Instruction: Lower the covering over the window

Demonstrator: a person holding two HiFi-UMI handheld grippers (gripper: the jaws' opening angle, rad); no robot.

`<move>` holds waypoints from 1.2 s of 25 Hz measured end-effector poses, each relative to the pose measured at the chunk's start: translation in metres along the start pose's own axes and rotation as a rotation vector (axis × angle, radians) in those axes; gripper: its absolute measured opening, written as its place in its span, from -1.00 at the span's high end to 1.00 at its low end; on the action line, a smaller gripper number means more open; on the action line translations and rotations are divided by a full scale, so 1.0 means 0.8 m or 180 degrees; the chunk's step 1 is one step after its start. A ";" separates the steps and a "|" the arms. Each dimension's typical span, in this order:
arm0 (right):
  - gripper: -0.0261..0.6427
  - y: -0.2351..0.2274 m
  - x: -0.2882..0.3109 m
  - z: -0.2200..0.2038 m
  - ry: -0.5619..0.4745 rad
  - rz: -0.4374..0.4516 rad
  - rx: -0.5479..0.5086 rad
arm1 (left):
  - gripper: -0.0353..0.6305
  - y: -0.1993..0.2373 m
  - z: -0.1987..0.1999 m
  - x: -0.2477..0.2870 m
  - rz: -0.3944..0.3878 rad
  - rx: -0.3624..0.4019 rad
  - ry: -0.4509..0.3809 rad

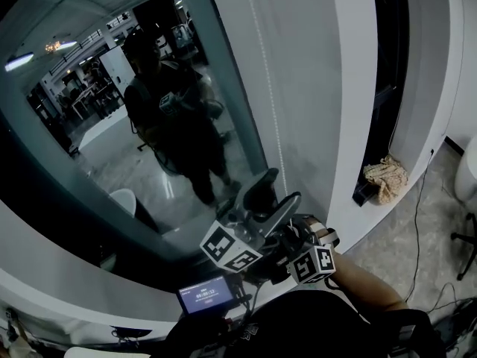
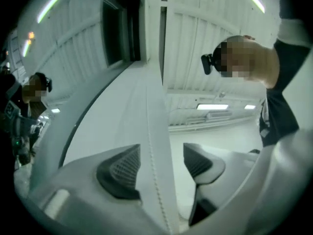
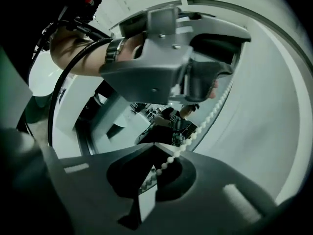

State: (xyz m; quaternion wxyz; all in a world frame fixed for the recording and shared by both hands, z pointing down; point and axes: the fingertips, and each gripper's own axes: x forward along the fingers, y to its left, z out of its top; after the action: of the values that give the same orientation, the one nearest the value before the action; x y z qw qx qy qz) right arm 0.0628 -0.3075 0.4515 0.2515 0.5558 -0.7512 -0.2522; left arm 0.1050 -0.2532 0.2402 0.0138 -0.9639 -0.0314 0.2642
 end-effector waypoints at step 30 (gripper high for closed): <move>0.73 -0.075 -0.092 0.026 -0.0966 -0.0113 0.2471 | 0.90 0.060 -0.043 -0.041 0.0754 -0.0372 0.0043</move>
State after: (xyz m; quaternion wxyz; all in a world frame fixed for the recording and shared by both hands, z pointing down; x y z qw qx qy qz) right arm 0.1101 -0.2500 0.3893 -0.0946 0.5787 -0.8094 -0.0336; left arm 0.0971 -0.3033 0.2846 -0.0735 -0.9617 0.0674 0.2552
